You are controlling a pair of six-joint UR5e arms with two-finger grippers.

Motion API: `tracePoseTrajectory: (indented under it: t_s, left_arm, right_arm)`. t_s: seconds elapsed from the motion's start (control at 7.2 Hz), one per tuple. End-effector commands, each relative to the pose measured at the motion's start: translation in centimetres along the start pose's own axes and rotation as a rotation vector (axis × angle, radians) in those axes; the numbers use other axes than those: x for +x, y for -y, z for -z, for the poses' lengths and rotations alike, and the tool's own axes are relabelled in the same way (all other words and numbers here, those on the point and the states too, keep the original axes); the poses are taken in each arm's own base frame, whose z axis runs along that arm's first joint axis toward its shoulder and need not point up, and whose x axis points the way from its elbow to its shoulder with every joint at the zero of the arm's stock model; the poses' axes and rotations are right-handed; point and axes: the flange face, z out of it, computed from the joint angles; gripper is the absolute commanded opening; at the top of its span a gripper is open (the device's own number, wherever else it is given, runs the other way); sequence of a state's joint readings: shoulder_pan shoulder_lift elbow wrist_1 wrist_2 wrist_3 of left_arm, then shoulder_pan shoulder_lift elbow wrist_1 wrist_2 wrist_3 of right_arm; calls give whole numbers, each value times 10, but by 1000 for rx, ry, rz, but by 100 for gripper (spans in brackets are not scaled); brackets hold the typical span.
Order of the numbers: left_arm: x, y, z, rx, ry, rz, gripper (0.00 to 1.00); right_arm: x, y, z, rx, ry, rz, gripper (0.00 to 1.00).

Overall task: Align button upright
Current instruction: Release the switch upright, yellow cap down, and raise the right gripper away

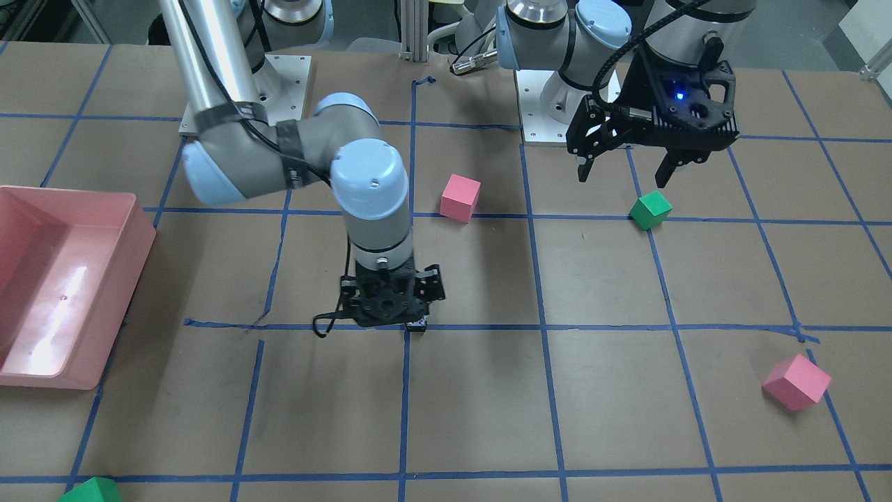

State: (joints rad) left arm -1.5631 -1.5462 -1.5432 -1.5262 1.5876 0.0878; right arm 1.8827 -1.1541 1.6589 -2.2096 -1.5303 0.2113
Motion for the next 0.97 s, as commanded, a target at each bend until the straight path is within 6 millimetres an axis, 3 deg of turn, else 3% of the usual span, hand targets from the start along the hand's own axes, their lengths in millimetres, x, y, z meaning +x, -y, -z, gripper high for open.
tracePoseTrajectory:
  t_s: [0.0, 0.14, 0.28, 0.42, 0.56, 0.69, 0.83]
  left_arm:
    - [-1, 2, -2, -5, -2, -17, 100]
    - [-2, 4, 5, 7, 7, -15, 100]
    - [0, 7, 1, -2, 0, -3, 100]
    - [8, 7, -18, -45, -9, -8, 100]
    - [20, -2, -25, -53, -8, 2, 100]
    - [45, -7, -39, -23, -6, 38, 100]
    - [74, -13, -64, 53, -17, 71, 100]
  right_arm:
    - [111, 2, 98, -49, 6, 30, 100]
    - [138, -14, 140, -98, 2, 21, 100]
    - [145, -27, 186, -119, -27, 11, 100]
    - [149, -39, 225, -172, -95, 17, 100]
    - [148, -43, 244, -151, -90, 23, 100]
    - [147, -41, 249, -117, -93, 14, 100]
    - [146, -32, 258, -26, -96, 20, 100]
